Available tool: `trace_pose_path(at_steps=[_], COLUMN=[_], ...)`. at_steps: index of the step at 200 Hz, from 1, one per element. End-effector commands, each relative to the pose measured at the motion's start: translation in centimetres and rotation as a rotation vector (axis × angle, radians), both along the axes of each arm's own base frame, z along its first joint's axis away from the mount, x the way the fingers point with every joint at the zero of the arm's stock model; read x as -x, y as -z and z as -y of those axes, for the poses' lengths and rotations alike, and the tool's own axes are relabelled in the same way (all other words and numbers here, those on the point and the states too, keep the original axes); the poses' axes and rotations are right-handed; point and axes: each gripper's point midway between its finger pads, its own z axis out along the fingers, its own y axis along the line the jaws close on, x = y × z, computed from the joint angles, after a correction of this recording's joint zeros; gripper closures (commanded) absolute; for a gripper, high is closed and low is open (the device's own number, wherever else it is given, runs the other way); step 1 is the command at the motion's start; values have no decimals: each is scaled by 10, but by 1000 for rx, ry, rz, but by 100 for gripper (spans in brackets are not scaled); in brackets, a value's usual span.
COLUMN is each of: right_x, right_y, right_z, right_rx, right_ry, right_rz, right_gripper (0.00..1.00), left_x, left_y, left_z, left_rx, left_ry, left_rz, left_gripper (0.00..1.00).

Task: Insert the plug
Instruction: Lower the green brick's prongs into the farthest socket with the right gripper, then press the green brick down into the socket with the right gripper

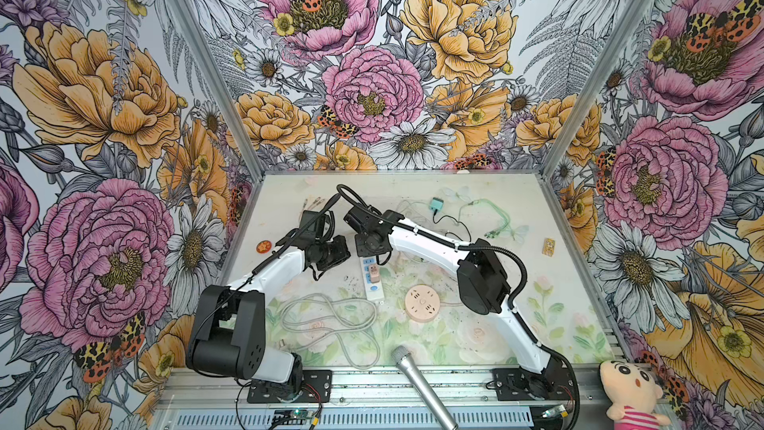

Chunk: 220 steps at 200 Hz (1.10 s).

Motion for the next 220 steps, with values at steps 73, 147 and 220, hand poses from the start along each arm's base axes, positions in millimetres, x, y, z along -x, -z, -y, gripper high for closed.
trace_pose_path(at_steps=[73,147,220], right_x=[22,11,9], right_y=[19,-13,-26], right_z=[0,-4,-10], right_rx=[49,20,-7], right_ry=[-80,-87,-110], right_rz=[-86,-11,10], right_gripper=[83,71,63], left_x=[4,8,12], left_y=[-1,-7,-20], left_z=[-10,-11,-17], left_rx=[-36,-33,-49], left_ry=[-7,-12,-29], left_rz=[16,23,38], left_gripper=[95,94,91])
